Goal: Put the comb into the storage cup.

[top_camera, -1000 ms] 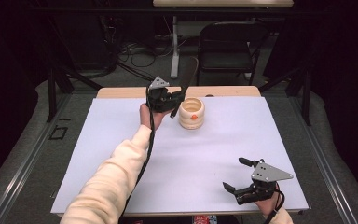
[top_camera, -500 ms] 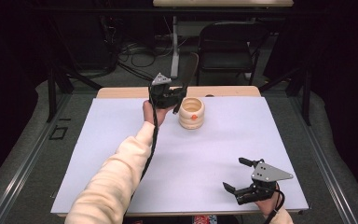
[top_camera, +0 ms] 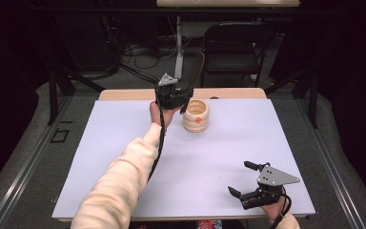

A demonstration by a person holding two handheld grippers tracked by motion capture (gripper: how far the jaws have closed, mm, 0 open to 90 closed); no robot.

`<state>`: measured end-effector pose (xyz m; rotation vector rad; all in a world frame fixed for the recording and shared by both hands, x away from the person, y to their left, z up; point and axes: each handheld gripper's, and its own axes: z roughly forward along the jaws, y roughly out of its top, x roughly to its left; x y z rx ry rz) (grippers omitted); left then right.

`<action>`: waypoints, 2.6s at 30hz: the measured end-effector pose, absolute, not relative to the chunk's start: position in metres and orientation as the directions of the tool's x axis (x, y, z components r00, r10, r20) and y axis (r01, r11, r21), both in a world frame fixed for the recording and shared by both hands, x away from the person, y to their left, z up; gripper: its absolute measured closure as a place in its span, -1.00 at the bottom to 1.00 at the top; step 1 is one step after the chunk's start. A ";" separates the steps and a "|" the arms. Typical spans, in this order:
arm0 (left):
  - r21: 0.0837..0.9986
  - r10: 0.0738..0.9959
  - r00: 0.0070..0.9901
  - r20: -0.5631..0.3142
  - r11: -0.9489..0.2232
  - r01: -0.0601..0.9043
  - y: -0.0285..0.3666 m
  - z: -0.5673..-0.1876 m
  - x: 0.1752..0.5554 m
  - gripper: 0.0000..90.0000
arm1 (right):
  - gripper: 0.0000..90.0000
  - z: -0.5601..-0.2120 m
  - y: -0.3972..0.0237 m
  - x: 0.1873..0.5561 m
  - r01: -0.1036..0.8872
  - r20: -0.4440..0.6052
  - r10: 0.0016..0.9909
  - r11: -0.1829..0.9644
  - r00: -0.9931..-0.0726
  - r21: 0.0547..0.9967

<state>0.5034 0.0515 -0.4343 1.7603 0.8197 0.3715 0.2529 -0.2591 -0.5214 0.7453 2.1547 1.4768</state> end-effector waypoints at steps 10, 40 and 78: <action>0.932 0.689 0.711 -0.140 -0.151 0.330 0.045 -0.433 0.507 0.61 | -1.00 -0.521 -0.259 0.253 0.192 -0.043 0.638 0.294 -0.769 0.936; 0.957 0.711 0.684 -0.163 -0.055 0.286 0.033 -0.441 0.512 0.61 | -1.00 -0.522 -0.260 0.254 0.196 -0.037 0.632 0.294 -0.774 0.935; 0.965 0.703 0.685 -0.191 0.008 0.261 0.017 -0.473 0.520 0.62 | -1.00 -0.521 -0.260 0.253 0.195 -0.037 0.628 0.297 -0.778 0.935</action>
